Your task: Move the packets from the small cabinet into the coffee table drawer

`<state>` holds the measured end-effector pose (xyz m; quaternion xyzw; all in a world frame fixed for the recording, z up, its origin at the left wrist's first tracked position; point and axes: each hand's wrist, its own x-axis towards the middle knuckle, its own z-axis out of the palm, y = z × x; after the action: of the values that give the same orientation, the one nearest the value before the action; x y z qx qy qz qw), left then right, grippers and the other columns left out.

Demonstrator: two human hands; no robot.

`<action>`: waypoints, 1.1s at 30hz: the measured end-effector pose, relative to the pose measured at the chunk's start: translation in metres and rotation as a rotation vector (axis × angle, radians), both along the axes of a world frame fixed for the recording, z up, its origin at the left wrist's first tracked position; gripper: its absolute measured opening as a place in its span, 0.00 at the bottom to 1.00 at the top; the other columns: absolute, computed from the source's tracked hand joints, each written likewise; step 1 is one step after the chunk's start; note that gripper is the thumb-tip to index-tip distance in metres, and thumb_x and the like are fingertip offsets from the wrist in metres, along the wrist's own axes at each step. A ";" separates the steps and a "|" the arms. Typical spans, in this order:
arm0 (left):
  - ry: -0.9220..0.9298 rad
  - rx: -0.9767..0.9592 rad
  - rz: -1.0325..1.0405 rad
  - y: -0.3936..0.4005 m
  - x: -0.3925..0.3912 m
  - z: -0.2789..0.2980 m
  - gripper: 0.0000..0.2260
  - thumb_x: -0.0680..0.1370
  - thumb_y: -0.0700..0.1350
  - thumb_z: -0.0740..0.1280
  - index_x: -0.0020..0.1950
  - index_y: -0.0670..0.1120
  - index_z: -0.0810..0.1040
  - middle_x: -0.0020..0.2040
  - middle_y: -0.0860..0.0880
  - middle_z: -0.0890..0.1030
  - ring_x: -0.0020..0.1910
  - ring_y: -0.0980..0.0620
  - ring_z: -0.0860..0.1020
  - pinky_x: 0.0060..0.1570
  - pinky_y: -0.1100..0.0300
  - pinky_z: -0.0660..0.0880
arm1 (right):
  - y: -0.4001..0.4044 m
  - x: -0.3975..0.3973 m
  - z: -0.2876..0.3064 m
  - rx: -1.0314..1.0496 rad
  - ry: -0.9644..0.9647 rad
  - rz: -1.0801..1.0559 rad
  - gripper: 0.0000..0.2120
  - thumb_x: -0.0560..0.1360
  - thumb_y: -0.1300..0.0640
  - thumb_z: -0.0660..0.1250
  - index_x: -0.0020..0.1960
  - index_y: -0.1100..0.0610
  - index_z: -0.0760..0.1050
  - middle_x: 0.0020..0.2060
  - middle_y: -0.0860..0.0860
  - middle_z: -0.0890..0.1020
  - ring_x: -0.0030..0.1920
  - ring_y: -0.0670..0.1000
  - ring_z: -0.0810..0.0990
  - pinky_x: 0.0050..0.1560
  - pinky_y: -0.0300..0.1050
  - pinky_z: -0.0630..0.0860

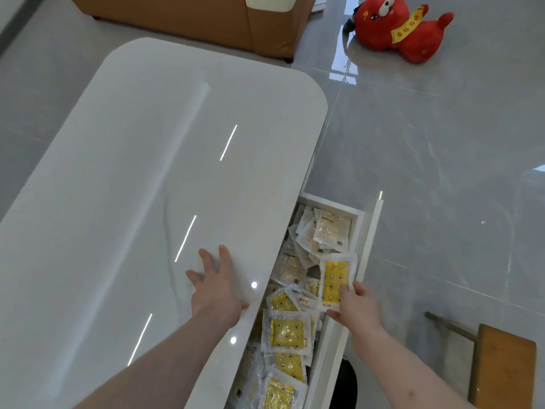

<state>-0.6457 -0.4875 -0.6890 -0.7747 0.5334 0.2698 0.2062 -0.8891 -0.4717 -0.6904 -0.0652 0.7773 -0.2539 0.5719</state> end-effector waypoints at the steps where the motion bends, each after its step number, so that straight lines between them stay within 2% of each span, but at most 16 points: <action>1: -0.003 -0.001 -0.001 0.000 0.000 0.000 0.56 0.71 0.54 0.78 0.79 0.54 0.36 0.79 0.46 0.35 0.77 0.29 0.50 0.56 0.43 0.81 | 0.008 0.003 -0.003 0.017 -0.013 0.012 0.06 0.84 0.60 0.60 0.55 0.51 0.74 0.46 0.49 0.81 0.45 0.53 0.83 0.43 0.48 0.83; 4: -0.006 -0.003 0.005 0.000 0.001 -0.001 0.56 0.70 0.54 0.79 0.79 0.55 0.36 0.79 0.47 0.35 0.77 0.29 0.50 0.57 0.43 0.80 | 0.025 0.012 -0.010 0.046 -0.008 0.060 0.09 0.84 0.60 0.61 0.61 0.54 0.76 0.49 0.53 0.83 0.46 0.55 0.85 0.38 0.48 0.84; 6: -0.006 0.000 0.009 0.000 0.001 -0.003 0.56 0.70 0.54 0.79 0.79 0.55 0.37 0.79 0.48 0.35 0.78 0.29 0.50 0.57 0.43 0.80 | 0.033 0.015 -0.012 0.026 -0.007 0.107 0.09 0.83 0.60 0.62 0.61 0.54 0.76 0.50 0.52 0.83 0.46 0.55 0.85 0.38 0.49 0.85; 9: 0.003 -0.002 0.013 0.001 0.002 -0.004 0.56 0.70 0.55 0.79 0.79 0.56 0.37 0.79 0.48 0.35 0.77 0.29 0.51 0.57 0.42 0.80 | 0.048 0.015 -0.009 0.003 0.016 0.209 0.14 0.80 0.60 0.67 0.65 0.52 0.73 0.52 0.48 0.80 0.48 0.50 0.83 0.45 0.53 0.85; 11: 0.006 -0.005 0.015 0.000 0.002 -0.003 0.55 0.70 0.54 0.79 0.79 0.55 0.38 0.79 0.48 0.35 0.77 0.29 0.51 0.57 0.42 0.79 | 0.060 0.010 -0.006 -0.004 0.076 0.283 0.18 0.79 0.62 0.66 0.67 0.52 0.73 0.53 0.45 0.80 0.48 0.48 0.81 0.50 0.55 0.84; 15: 0.002 0.004 0.008 0.000 0.002 -0.003 0.55 0.70 0.56 0.78 0.79 0.55 0.37 0.79 0.48 0.36 0.77 0.29 0.50 0.55 0.43 0.80 | 0.085 -0.006 -0.001 -0.087 0.239 0.380 0.20 0.78 0.64 0.66 0.67 0.50 0.72 0.54 0.44 0.78 0.43 0.48 0.82 0.37 0.41 0.79; 17: 0.005 0.002 0.008 0.001 0.003 -0.003 0.55 0.70 0.56 0.78 0.79 0.55 0.37 0.79 0.48 0.36 0.77 0.29 0.51 0.55 0.43 0.80 | 0.094 -0.012 -0.001 -0.103 0.309 0.419 0.21 0.77 0.63 0.68 0.67 0.48 0.71 0.58 0.46 0.75 0.49 0.47 0.80 0.44 0.42 0.79; 20: 0.010 0.004 0.018 0.001 0.003 -0.003 0.56 0.70 0.56 0.79 0.79 0.56 0.37 0.79 0.49 0.35 0.78 0.29 0.50 0.56 0.42 0.80 | 0.102 -0.019 -0.003 -0.052 0.366 0.461 0.26 0.77 0.60 0.70 0.72 0.49 0.66 0.66 0.50 0.70 0.62 0.52 0.74 0.63 0.52 0.76; 22: 0.015 0.007 0.026 0.001 0.003 -0.002 0.56 0.70 0.55 0.79 0.79 0.56 0.37 0.80 0.49 0.35 0.78 0.29 0.49 0.57 0.42 0.79 | 0.100 -0.018 -0.006 -0.019 0.342 0.488 0.29 0.79 0.59 0.68 0.76 0.50 0.62 0.71 0.52 0.67 0.67 0.54 0.72 0.68 0.55 0.74; 23: 0.017 0.007 0.027 0.001 0.003 -0.002 0.56 0.70 0.55 0.79 0.79 0.56 0.37 0.80 0.49 0.35 0.78 0.29 0.49 0.57 0.42 0.79 | 0.097 -0.016 -0.008 -0.018 0.306 0.487 0.29 0.80 0.59 0.67 0.77 0.49 0.61 0.73 0.50 0.67 0.66 0.54 0.74 0.66 0.54 0.75; 25: 0.015 0.008 0.023 0.000 0.003 -0.002 0.56 0.70 0.55 0.79 0.79 0.56 0.37 0.80 0.48 0.35 0.78 0.29 0.49 0.56 0.41 0.79 | 0.090 -0.009 -0.011 -0.040 0.214 0.473 0.27 0.81 0.61 0.64 0.77 0.44 0.62 0.70 0.44 0.71 0.57 0.47 0.79 0.54 0.45 0.79; 27: 0.013 0.009 0.026 0.000 0.002 -0.001 0.56 0.70 0.55 0.79 0.79 0.55 0.37 0.80 0.48 0.35 0.78 0.29 0.48 0.57 0.41 0.79 | 0.084 -0.002 -0.014 -0.052 0.165 0.460 0.26 0.81 0.63 0.61 0.73 0.42 0.65 0.67 0.43 0.76 0.52 0.43 0.80 0.45 0.36 0.77; 31: 0.013 0.020 0.018 0.000 0.000 0.001 0.56 0.71 0.55 0.78 0.80 0.54 0.36 0.80 0.46 0.35 0.78 0.28 0.46 0.59 0.41 0.77 | 0.078 0.003 -0.014 -0.030 0.116 0.450 0.30 0.79 0.65 0.59 0.76 0.41 0.64 0.65 0.43 0.78 0.52 0.43 0.80 0.43 0.36 0.77; 33: 0.009 0.023 0.017 -0.001 -0.001 0.002 0.56 0.71 0.55 0.78 0.80 0.54 0.36 0.80 0.45 0.35 0.78 0.28 0.46 0.59 0.41 0.77 | 0.075 0.003 -0.014 -0.017 0.089 0.468 0.30 0.78 0.66 0.59 0.73 0.39 0.67 0.61 0.41 0.79 0.50 0.44 0.82 0.41 0.36 0.77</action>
<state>-0.6462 -0.4883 -0.6873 -0.7757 0.5245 0.2810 0.2102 -0.8861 -0.3971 -0.7047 -0.2594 0.7634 -0.1178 0.5797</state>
